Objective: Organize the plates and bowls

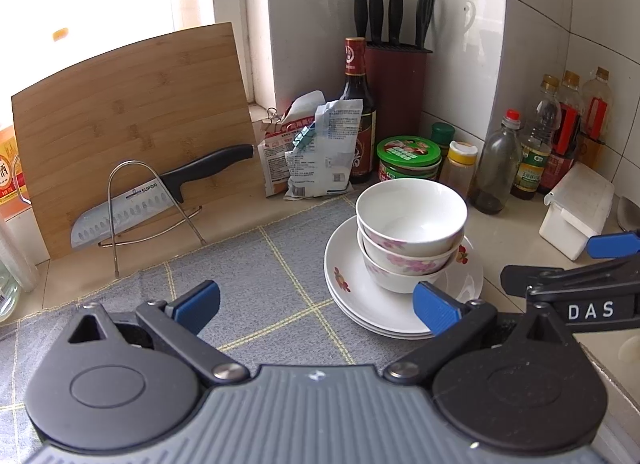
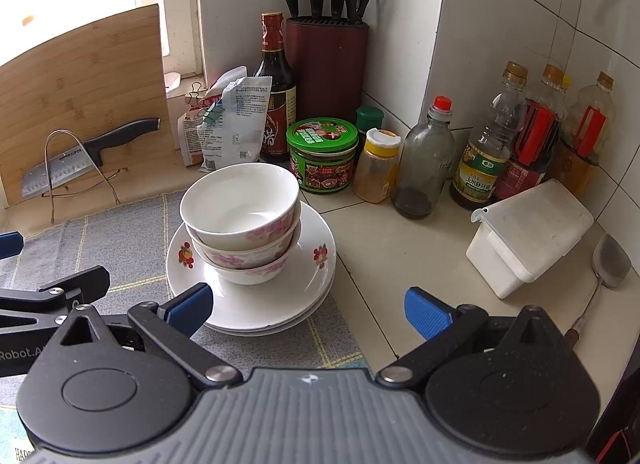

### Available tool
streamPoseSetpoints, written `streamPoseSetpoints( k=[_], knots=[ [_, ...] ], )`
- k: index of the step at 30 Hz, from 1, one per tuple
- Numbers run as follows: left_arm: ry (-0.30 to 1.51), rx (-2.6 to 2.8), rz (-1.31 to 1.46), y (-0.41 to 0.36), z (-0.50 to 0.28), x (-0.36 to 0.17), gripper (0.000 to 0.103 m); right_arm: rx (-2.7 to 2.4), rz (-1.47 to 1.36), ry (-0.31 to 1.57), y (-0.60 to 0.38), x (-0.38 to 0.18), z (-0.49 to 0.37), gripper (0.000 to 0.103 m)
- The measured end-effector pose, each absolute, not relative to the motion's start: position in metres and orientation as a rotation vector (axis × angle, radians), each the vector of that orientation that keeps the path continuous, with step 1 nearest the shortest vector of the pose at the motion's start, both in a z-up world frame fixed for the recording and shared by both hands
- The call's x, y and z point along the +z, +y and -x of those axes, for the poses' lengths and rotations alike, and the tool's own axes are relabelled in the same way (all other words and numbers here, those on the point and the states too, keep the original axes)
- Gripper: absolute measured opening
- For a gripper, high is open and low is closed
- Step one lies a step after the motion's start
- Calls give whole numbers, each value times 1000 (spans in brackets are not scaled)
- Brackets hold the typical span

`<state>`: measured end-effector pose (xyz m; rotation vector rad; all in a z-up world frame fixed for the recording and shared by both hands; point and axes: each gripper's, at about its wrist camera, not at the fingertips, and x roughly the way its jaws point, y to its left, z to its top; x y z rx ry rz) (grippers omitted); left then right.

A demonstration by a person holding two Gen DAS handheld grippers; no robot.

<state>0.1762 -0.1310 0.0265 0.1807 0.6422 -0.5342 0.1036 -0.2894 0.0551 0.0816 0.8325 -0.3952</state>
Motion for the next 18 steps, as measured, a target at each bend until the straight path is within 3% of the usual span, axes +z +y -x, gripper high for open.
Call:
streamPoseSetpoints(
  k=[18],
  knots=[
    [651, -535, -178, -132, -179, 25, 102, -410, -76, 842, -288, 55, -105, 103]
  ],
)
